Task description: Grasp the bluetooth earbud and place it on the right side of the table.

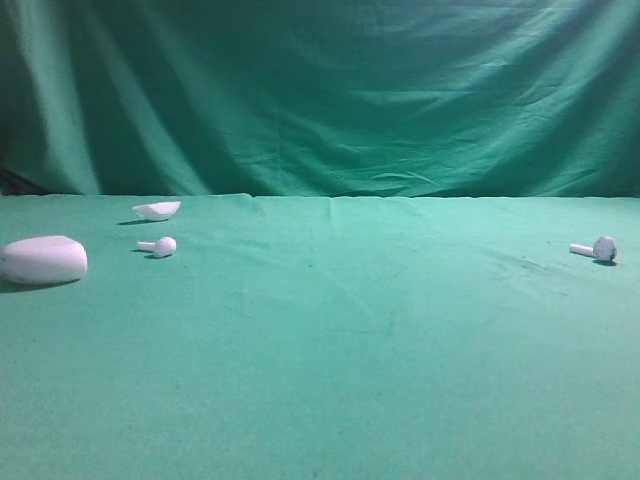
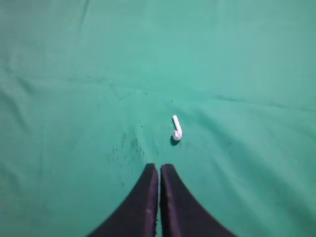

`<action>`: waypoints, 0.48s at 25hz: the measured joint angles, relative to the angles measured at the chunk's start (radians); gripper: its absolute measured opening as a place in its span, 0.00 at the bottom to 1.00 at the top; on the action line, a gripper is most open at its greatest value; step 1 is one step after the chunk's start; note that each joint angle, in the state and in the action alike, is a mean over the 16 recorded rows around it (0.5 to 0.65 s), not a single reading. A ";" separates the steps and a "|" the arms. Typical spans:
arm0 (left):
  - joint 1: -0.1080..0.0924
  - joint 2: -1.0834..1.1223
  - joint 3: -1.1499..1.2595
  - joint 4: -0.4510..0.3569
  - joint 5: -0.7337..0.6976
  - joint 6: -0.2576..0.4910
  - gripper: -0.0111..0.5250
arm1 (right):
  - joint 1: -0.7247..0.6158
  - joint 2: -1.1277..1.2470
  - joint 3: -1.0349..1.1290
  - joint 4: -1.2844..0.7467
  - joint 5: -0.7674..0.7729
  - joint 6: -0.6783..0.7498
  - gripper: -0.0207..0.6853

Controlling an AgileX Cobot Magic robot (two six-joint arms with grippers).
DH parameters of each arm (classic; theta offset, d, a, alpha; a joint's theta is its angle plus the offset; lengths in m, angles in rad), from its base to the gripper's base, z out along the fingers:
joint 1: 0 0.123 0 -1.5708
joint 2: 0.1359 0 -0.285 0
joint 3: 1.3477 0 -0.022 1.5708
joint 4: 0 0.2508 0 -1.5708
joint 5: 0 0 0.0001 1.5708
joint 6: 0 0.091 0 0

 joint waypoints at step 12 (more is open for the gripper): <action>0.000 0.000 0.000 0.000 0.000 0.000 0.02 | 0.000 -0.483 0.231 0.096 -0.049 -0.012 0.03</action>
